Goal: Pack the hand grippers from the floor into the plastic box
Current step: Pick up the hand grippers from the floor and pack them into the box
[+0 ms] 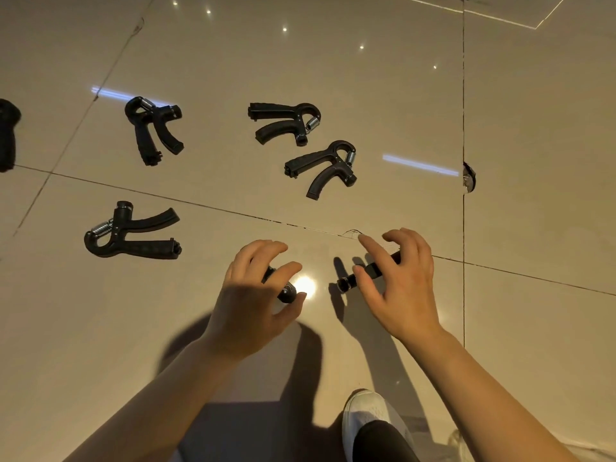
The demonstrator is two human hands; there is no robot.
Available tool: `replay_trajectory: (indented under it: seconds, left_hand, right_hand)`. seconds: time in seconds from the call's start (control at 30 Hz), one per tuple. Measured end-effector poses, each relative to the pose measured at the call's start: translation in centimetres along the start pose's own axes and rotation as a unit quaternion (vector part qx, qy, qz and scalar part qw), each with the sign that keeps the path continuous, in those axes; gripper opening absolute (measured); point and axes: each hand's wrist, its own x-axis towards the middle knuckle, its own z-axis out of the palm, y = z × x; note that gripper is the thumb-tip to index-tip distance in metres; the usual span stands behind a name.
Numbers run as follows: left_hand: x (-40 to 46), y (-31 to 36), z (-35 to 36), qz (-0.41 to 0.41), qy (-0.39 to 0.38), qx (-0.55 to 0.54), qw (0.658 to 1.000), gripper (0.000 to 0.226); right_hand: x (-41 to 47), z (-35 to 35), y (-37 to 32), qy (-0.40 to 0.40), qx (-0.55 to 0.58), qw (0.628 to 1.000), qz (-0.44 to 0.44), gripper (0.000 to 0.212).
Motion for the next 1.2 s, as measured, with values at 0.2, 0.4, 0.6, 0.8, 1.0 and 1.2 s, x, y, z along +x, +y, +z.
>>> replay_trajectory:
  seconds: [0.2,0.4,0.6,0.8,1.0,1.2]
  left_hand:
    - [-0.1,-0.4,0.9,0.118,-0.019,0.060,0.991,0.033]
    - [-2.1,-0.4,1.9,0.177,0.018,0.099,0.979,0.028]
    - [-1.4,0.4,1.2,0.146,-0.034,0.093,0.984,0.018]
    - [-0.2,-0.1,-1.6,0.062,-0.003,0.084,0.995,0.026]
    - [-2.6,2.1,-9.1,0.023,0.019,0.059,0.998,0.039]
    - [-6.8,7.1,-18.5,0.062,0.020,0.111,0.992,0.045]
  right_hand:
    - [-0.2,0.7,-0.8,-0.020,-0.089,0.987,-0.135,0.033]
    - [0.6,0.9,-0.8,-0.034,-0.144,0.978,-0.145,0.027]
    - [1.9,0.4,0.2,-0.017,-0.129,0.990,-0.050,0.026]
    - [2.2,-1.8,-0.1,-0.037,-0.018,0.998,0.050,0.021]
    - [0.1,-7.3,-5.7,0.015,0.056,0.997,0.043,0.025]
    - [-4.3,-17.4,-12.3,0.026,0.113,0.993,0.002,0.023]
